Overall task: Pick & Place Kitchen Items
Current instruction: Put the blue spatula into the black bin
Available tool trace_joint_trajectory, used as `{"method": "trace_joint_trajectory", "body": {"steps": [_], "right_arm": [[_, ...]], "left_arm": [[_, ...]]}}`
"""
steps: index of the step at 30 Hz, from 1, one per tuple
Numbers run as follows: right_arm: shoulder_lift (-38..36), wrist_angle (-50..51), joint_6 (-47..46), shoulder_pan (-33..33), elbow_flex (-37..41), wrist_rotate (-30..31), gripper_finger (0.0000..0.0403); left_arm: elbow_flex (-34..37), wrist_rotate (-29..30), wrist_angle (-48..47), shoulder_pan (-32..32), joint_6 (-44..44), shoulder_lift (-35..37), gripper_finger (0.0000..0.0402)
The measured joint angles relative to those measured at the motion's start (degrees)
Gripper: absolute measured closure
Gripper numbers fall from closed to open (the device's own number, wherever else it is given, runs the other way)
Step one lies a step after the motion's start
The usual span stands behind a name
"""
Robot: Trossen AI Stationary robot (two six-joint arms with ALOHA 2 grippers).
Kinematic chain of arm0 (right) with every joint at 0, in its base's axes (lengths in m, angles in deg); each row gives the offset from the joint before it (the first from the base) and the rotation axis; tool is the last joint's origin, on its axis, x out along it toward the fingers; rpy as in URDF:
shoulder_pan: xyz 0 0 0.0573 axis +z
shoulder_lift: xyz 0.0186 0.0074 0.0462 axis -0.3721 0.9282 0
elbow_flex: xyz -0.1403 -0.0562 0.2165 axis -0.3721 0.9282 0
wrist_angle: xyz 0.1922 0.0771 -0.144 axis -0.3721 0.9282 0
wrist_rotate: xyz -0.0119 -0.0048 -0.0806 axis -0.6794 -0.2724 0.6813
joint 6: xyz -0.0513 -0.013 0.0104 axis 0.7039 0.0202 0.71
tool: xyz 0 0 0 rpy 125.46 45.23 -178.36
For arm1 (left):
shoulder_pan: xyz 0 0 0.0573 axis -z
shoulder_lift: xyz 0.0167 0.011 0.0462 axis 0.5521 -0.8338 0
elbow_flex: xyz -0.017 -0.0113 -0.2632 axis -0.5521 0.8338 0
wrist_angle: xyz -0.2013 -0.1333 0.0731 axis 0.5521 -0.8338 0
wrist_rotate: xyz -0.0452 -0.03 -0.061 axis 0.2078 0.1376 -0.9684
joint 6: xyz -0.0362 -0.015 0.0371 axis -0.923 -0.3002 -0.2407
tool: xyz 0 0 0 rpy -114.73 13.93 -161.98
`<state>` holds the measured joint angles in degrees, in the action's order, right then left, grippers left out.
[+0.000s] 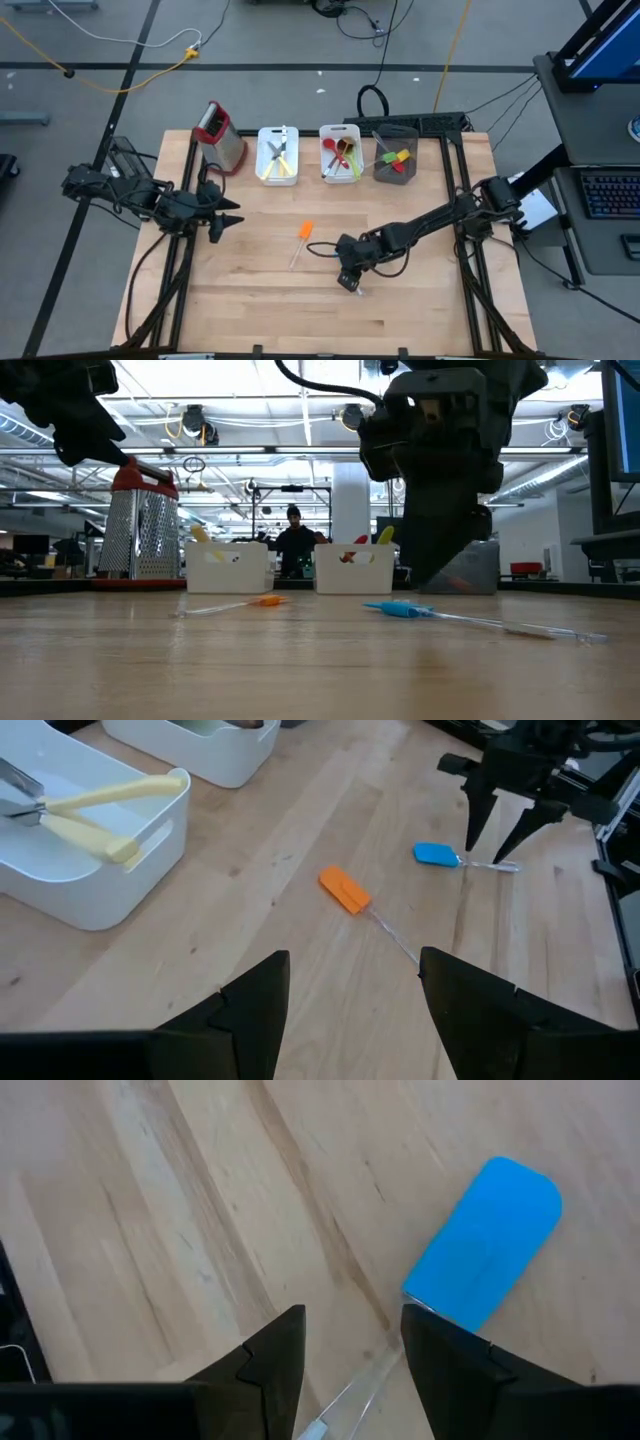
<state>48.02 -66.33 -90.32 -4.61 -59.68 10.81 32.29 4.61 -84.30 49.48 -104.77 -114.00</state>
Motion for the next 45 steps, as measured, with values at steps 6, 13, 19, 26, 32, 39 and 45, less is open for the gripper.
{"method": "trace_joint_trajectory", "body": {"steps": [6, 13, 19, 26, 32, 39, 45], "right_arm": [[1.3, 0.6, -0.3, 0.3, 0.0, 0.0, 0.0243], [1.2, 0.7, -1.6, 0.0, 0.0, 0.2, 0.0243], [0.7, 0.8, -3.0, -0.7, 0.0, 1.7, 0.0243], [0.7, 0.7, -4.3, -3.4, 0.0, 3.2, 0.0243], [0.6, 0.7, -4.6, -4.3, 0.0, 3.1, 0.0243], [3.9, 1.9, -6.1, -4.3, 0.0, 3.0, 0.0243], [6.1, 1.9, -7.6, -4.3, -0.2, 3.3, 0.0243]], "left_arm": [[0.0, 0.0, -0.5, 0.0, 0.1, 0.0, 0.0172], [0.0, 0.0, -0.6, 0.0, 1.0, 0.0, 0.0172], [0.0, 0.0, -0.9, 0.0, 1.1, 0.0, 0.0172], [0.0, 0.0, -0.9, 0.0, 1.1, 0.0, 0.0172], [0.0, -0.1, -0.8, 0.0, 1.1, 0.0, 0.0172], [0.0, 0.0, -0.8, 0.0, 1.1, 0.0, 0.0172], [0.0, 0.0, -0.7, 0.0, 1.0, 0.0, 0.0172]]}}
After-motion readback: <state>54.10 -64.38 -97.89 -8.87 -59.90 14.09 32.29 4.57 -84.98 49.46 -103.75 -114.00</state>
